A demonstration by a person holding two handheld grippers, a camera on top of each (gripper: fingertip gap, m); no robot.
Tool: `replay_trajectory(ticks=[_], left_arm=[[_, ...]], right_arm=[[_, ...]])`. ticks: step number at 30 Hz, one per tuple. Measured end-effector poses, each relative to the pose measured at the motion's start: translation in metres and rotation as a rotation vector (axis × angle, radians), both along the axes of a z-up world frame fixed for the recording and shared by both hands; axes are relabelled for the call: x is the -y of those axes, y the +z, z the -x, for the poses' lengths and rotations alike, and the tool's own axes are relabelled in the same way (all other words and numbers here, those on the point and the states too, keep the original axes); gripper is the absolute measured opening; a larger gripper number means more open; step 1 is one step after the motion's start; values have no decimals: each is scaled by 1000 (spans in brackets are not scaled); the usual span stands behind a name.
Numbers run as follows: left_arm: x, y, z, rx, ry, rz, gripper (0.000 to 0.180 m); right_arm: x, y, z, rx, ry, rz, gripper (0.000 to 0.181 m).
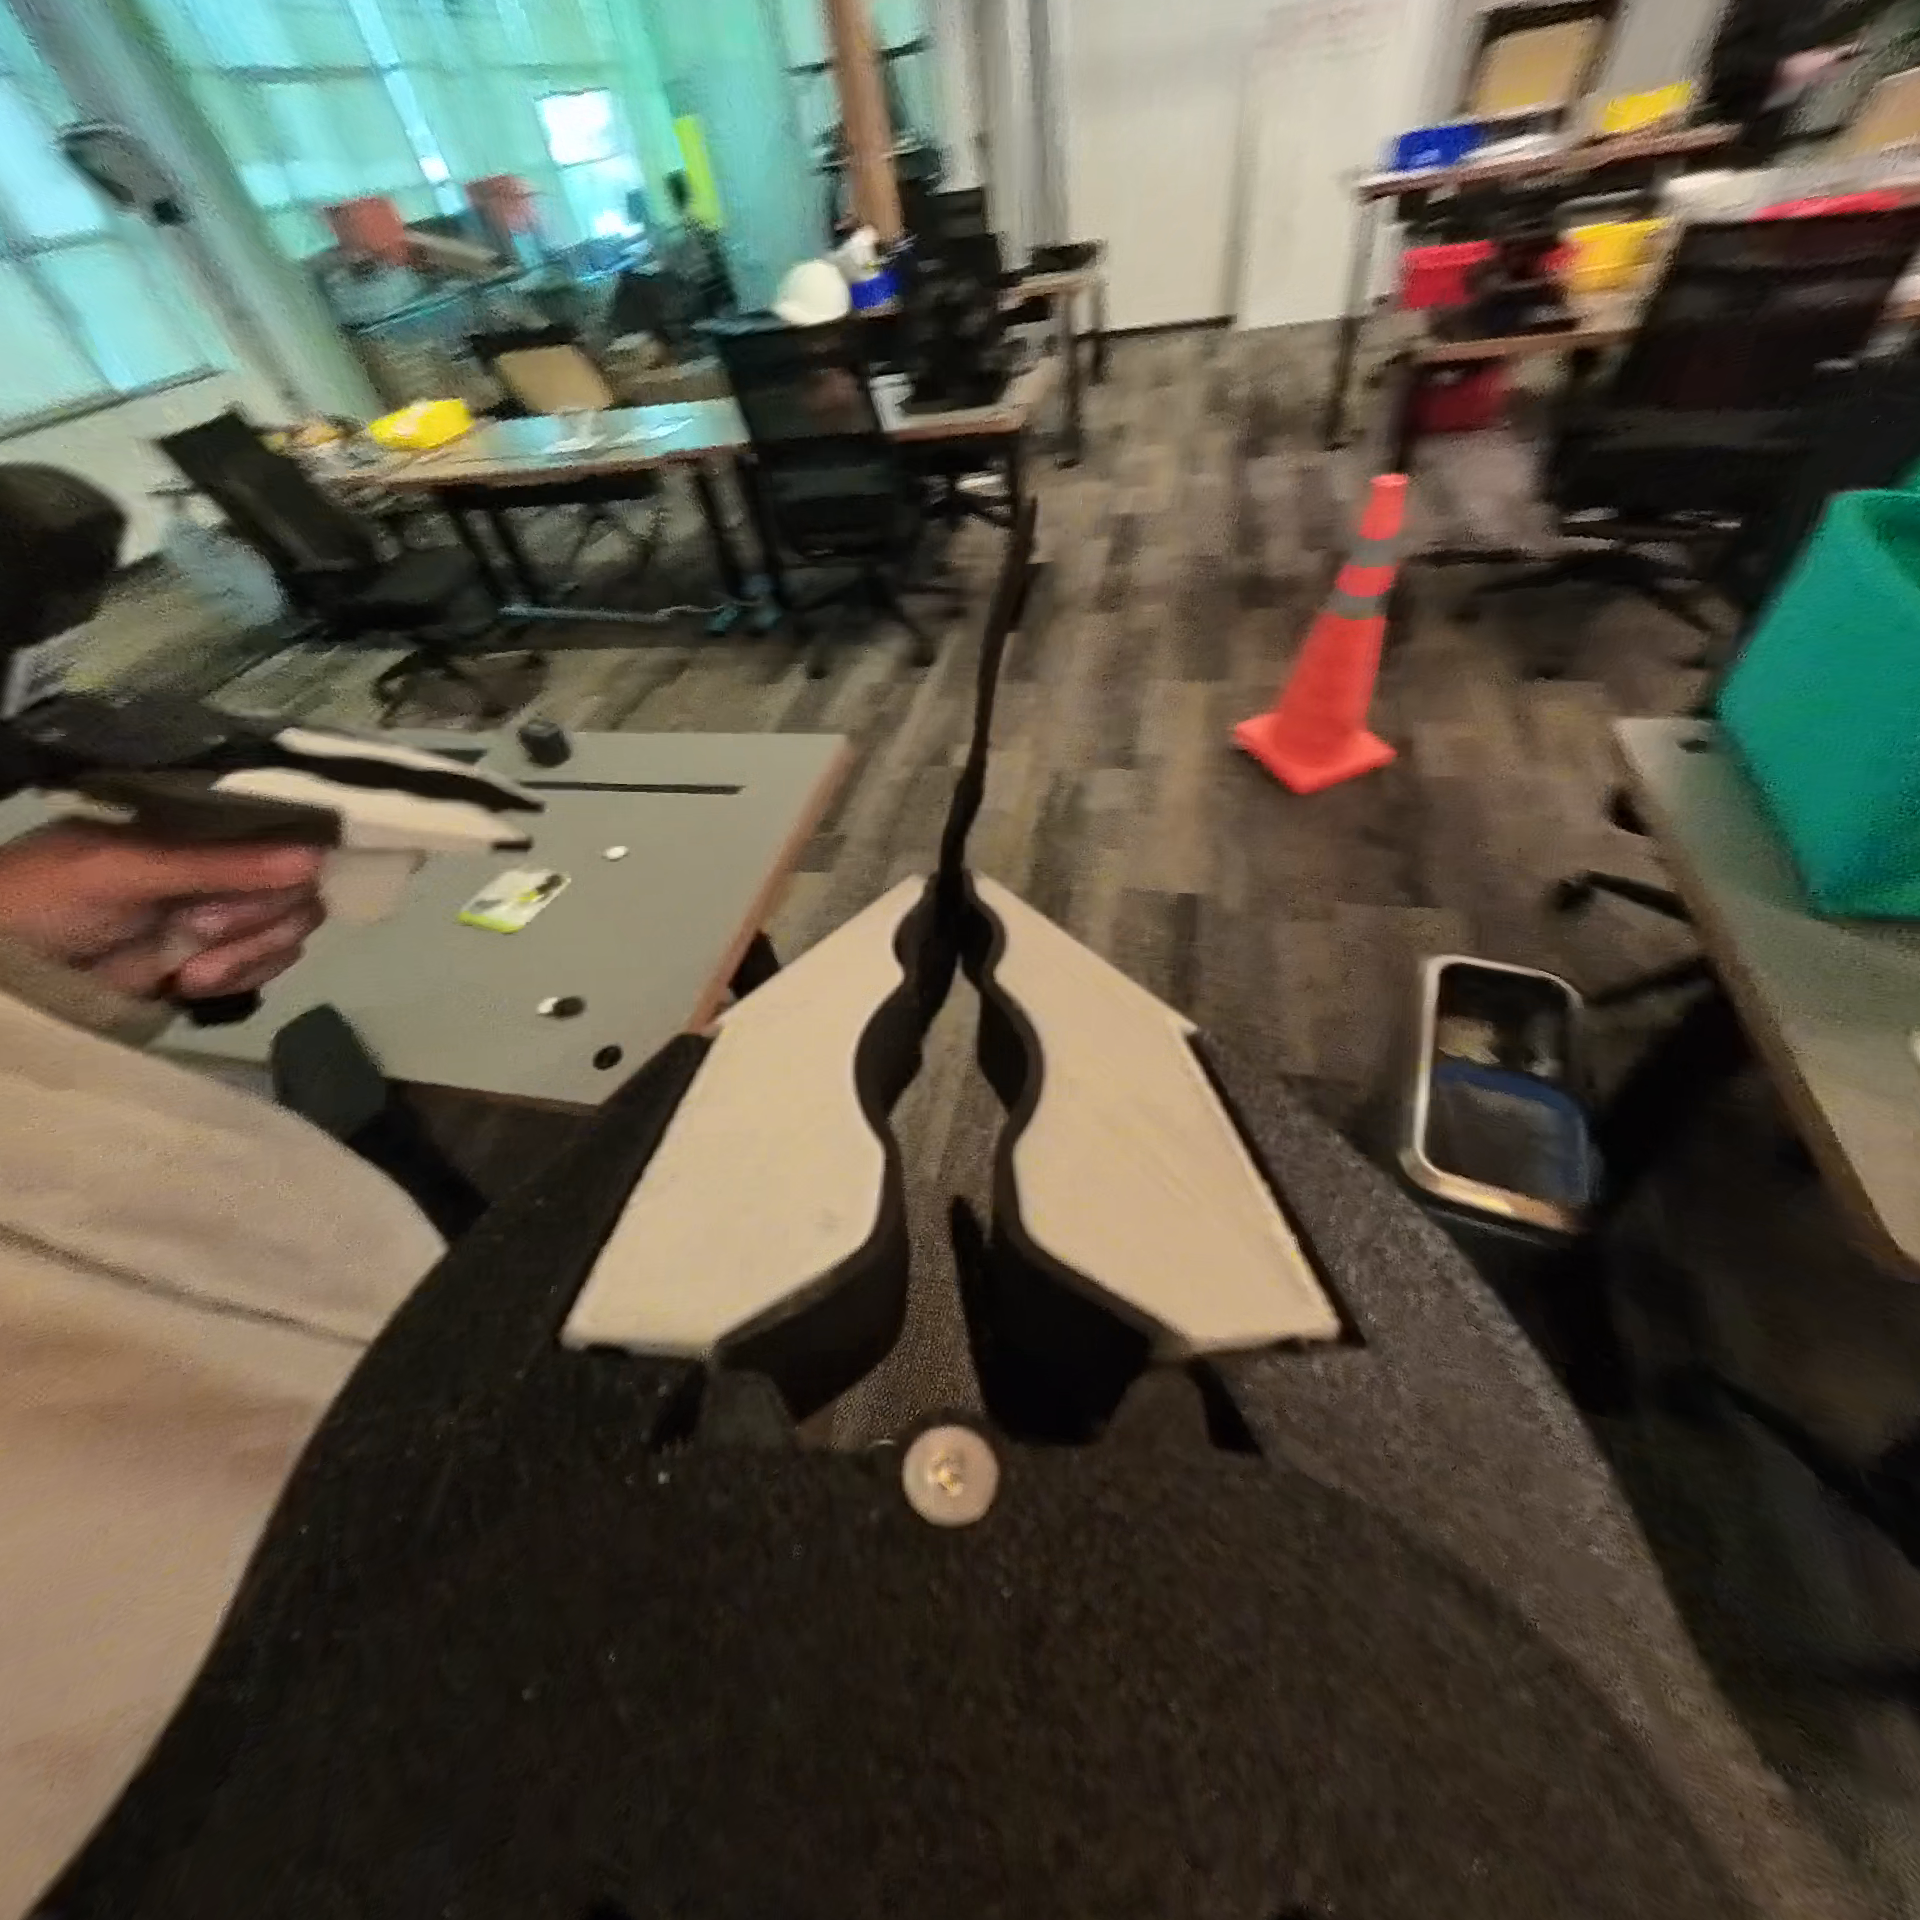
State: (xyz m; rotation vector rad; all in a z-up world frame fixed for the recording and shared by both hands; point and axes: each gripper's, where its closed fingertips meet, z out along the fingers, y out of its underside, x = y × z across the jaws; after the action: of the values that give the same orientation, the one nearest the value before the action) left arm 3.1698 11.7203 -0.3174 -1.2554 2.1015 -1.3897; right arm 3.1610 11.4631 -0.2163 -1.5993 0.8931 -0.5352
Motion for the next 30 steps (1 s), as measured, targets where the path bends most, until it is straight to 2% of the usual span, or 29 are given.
replay_trajectory(ticks=[4, 10, 15, 21, 25, 30], left_arm=[[-85, 23, -112, 41, 179, 34, 36], [-160, 42, -251, 166, 313, -52, 36], [-163, 37, -379, 233, 291, -54, 36], [-157, 43, -579, 292, 298, -144, 45], [-140, 72, -713, 301, 262, -105, 46], [-132, 92, -864, 416, 248, -197, 46]], right_arm=[[-47, 14, -105, 34, 57, 112, 1], [-89, 12, -254, 81, 63, 98, 1], [-110, -4, -396, 199, 52, 126, 1], [-123, -26, -590, 151, 72, 108, 1], [-121, -5, -715, 124, 78, 41, 1], [-115, 9, -857, 141, 65, 47, 1]])
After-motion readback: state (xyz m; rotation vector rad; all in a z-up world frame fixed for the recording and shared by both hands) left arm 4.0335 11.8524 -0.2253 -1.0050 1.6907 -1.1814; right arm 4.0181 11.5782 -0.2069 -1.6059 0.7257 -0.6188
